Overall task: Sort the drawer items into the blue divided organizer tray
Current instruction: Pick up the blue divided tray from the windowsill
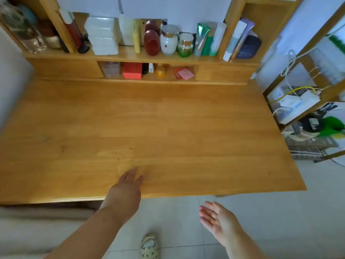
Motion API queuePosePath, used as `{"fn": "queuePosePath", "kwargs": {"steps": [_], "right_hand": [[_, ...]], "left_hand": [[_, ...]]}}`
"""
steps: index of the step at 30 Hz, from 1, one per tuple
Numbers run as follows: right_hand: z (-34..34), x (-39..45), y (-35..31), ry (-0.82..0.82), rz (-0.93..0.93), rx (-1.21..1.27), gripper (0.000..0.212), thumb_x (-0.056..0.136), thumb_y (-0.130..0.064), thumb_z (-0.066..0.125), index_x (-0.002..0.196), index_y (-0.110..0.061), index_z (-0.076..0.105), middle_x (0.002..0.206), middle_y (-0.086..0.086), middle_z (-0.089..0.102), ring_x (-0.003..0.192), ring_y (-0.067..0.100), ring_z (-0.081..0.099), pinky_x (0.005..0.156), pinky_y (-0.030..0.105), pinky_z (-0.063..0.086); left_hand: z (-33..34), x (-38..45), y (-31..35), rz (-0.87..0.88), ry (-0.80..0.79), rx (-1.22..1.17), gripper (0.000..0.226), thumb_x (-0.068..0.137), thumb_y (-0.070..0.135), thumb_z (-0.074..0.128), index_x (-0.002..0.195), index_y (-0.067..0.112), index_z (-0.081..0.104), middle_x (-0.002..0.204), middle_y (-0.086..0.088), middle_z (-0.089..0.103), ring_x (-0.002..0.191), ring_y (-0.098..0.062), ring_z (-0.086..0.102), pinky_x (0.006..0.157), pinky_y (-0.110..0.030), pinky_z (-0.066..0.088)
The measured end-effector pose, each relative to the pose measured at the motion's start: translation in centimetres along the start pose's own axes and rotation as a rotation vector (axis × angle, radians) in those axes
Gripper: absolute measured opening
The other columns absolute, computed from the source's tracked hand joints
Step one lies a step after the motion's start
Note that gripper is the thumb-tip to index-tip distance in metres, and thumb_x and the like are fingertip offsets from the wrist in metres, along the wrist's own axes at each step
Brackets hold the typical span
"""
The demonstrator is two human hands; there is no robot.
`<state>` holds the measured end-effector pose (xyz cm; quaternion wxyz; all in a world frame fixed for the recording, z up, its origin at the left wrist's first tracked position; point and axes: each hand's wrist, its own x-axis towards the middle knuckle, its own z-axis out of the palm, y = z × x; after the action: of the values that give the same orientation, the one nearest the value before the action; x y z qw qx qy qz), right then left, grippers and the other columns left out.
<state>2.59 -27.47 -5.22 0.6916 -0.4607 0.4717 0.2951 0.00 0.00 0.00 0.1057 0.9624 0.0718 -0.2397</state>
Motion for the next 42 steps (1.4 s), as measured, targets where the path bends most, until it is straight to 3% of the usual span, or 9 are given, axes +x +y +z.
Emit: {"fn": "queuePosePath", "kwargs": {"steps": [4,9,19,27,31,34,36,39,42], "right_hand": [[1.2,4.4,-0.1,-0.084,0.034,0.299,0.058,0.100,-0.044,0.037,0.137,0.001,0.040,0.138,0.021,0.045,0.126,0.033,0.045,0.108,0.044,0.034],[2.3,7.5,0.9,-0.214,0.069,0.486,0.072,0.092,-0.059,0.035,0.140,-0.006,0.037,0.148,0.014,0.038,0.140,0.027,0.030,0.116,0.046,0.019],[-0.1,8.1,4.7,-0.252,0.032,0.585,0.095,0.082,-0.074,0.040,0.145,-0.004,0.028,0.151,0.017,0.030,0.140,0.031,0.030,0.113,0.047,0.026],[-4.9,4.6,9.6,-0.211,0.034,0.524,0.091,0.085,-0.073,0.034,0.147,-0.007,0.025,0.150,0.018,0.033,0.139,0.031,0.032,0.114,0.047,0.024],[-7.1,1.6,9.6,-0.116,-0.146,-0.142,0.041,0.097,-0.042,0.045,0.112,-0.007,0.061,0.103,0.012,0.068,0.099,0.028,0.061,0.089,0.036,0.045],[-9.9,-0.3,7.2,0.167,-0.889,-0.888,0.016,0.086,-0.015,0.065,0.075,-0.027,0.067,0.075,-0.009,0.068,0.076,0.010,0.063,0.069,0.018,0.044],[-11.4,-1.1,4.2,0.275,-1.313,-1.252,0.018,0.077,-0.010,0.068,0.088,-0.025,0.069,0.091,-0.010,0.068,0.086,0.005,0.060,0.070,0.011,0.039],[-12.7,-0.2,-0.4,0.279,-1.191,-1.833,0.051,0.081,-0.020,0.069,0.129,-0.020,0.056,0.129,-0.004,0.056,0.116,0.015,0.053,0.098,0.024,0.040],[-13.1,1.1,-1.3,0.272,-1.070,-1.869,0.041,0.087,-0.028,0.063,0.127,-0.024,0.057,0.125,-0.008,0.059,0.113,0.015,0.054,0.093,0.023,0.041]], "left_hand": [[1.2,0.4,0.2,-0.038,0.096,-0.060,0.054,0.100,0.028,0.033,0.151,0.032,0.016,0.160,0.006,0.000,0.146,-0.010,0.003,0.114,-0.023,0.023],[2.5,0.5,0.0,-0.061,0.174,-0.064,0.054,0.098,0.031,0.038,0.149,0.034,0.022,0.160,0.008,0.003,0.146,-0.008,0.005,0.115,-0.025,0.020],[3.5,0.2,-0.4,-0.043,0.262,-0.051,0.054,0.097,0.037,0.040,0.148,0.036,0.024,0.160,0.010,0.008,0.145,-0.007,0.008,0.111,-0.030,0.028],[5.1,-1.3,-0.2,0.003,0.260,-0.111,0.068,0.094,0.040,0.048,0.151,0.026,0.015,0.160,0.003,0.003,0.146,-0.016,0.007,0.120,-0.034,0.010],[8.9,-6.7,0.6,0.230,0.356,-0.028,0.049,0.092,0.046,0.042,0.127,0.015,0.056,0.134,-0.005,0.053,0.117,-0.025,0.055,0.099,-0.042,0.047],[11.6,-8.9,-0.2,0.238,0.259,0.150,0.059,0.071,0.060,0.068,0.112,0.017,0.069,0.106,0.004,0.069,0.093,-0.016,0.068,0.082,-0.035,0.054],[12.1,-8.6,-0.7,0.152,0.207,0.188,0.070,0.042,0.046,0.091,0.103,0.015,0.073,0.092,0.003,0.072,0.080,-0.018,0.071,0.073,-0.035,0.057],[12.0,-7.8,-1.6,0.038,0.193,0.096,0.048,0.055,0.021,0.091,0.101,0.017,0.074,0.089,0.000,0.073,0.079,-0.021,0.070,0.070,-0.034,0.058],[11.7,-7.2,-1.4,-0.009,0.185,0.002,0.030,0.081,0.025,0.071,0.111,0.027,0.068,0.100,0.005,0.071,0.089,-0.018,0.066,0.075,-0.028,0.054]]}}
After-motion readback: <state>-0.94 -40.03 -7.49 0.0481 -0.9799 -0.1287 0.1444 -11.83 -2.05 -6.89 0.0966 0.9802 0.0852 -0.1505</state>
